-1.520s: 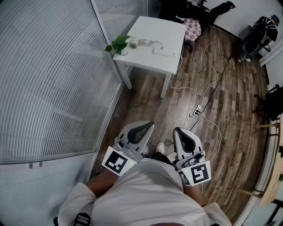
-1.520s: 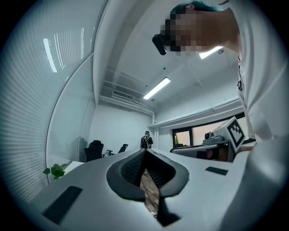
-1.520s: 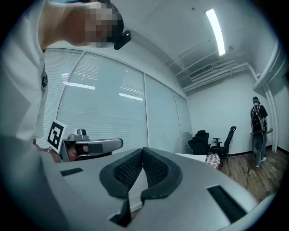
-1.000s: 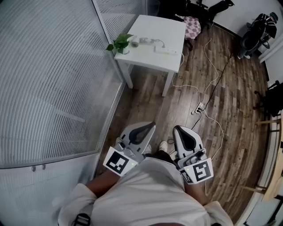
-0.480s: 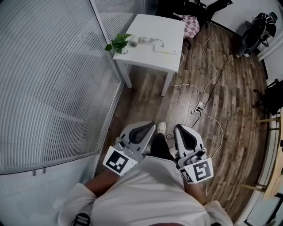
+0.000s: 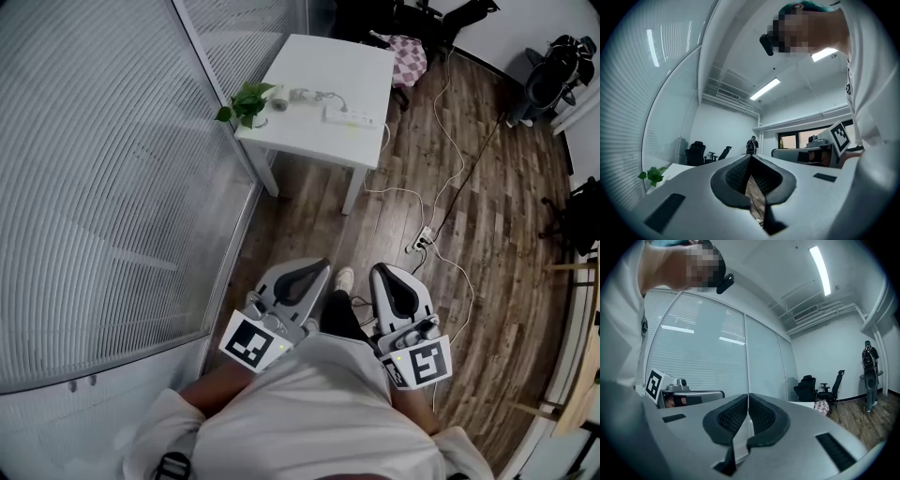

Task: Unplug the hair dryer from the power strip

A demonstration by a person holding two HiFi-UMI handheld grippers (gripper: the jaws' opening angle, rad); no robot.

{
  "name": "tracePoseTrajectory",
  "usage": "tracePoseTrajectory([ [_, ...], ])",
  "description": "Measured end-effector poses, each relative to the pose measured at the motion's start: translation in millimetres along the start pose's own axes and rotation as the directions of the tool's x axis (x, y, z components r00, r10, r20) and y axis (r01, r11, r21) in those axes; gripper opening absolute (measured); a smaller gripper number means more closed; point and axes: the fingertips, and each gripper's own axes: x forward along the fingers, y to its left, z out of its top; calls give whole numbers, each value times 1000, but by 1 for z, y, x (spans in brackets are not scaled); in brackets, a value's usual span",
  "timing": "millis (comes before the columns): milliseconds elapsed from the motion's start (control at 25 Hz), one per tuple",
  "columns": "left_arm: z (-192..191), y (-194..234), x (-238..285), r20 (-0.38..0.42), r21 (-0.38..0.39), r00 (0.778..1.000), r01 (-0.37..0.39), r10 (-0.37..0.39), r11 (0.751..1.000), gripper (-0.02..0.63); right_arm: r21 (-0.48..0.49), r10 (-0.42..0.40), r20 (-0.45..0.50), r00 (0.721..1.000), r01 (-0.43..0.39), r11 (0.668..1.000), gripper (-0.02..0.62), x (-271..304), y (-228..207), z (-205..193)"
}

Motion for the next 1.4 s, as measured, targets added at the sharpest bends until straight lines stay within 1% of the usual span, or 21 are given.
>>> tracePoseTrajectory([
  [320, -3, 44, 74, -21, -3, 1000, -18, 18, 1000, 29, 17, 9, -14, 1000, -9, 1000, 34, 52, -72, -1],
  [800, -2, 96, 178, -34, -3, 998, -56, 56, 998, 29, 25, 47, -26, 999, -47, 999, 34, 118, -171, 5],
  [1120, -11, 116, 239, -30, 3, 997, -74, 75, 997, 29, 19, 66, -32, 997, -65, 998, 34, 144, -230, 2],
  [1400, -16, 119, 266, -35, 5, 994, -101, 101, 995, 29, 33, 91, -39, 995, -90, 995, 34, 150, -258, -2],
])
